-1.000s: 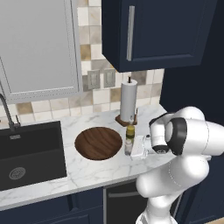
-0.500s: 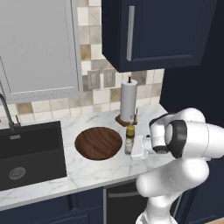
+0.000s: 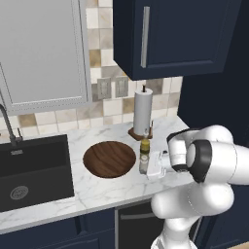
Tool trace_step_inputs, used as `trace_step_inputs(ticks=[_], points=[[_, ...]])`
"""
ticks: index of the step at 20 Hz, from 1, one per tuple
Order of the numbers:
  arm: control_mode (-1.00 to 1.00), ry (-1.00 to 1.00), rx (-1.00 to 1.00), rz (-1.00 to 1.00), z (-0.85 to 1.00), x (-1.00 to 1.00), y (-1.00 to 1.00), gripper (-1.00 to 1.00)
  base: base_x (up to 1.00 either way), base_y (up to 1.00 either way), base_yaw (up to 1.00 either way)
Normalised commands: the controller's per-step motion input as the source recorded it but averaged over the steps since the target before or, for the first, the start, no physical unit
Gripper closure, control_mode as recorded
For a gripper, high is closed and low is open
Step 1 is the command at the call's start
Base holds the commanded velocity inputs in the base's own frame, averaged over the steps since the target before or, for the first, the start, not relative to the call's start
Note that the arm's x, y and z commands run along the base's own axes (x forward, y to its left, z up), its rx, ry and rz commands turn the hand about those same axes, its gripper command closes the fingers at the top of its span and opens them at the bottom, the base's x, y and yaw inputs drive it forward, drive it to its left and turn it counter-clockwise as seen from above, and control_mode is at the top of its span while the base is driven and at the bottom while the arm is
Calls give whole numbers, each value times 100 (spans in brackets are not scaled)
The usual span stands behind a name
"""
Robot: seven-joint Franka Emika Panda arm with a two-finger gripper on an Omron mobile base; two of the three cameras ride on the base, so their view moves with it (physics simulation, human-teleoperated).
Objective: Retrieve the bottle and the shaker from the cabinet and place them next to the mixing bowl on the counter. Then add garlic from the fridge to the mixing bowl.
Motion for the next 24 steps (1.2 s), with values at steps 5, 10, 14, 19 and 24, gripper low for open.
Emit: trace_step_inputs(ticks=[5,10,14,19,24], points=[[-100,0,0,-7,-4,-2,0,-100,0,0,0],[-100,0,0,-11,-9,-1,-7,-100,0,0,0],[-100,0,0,-9,0,-5,-4,-100,0,0,0],[-100,-1,0,-5,0,-32,-2,-100,0,0,0],[-100,-3,0,0,0,-69,7,-100,0,0,0]])
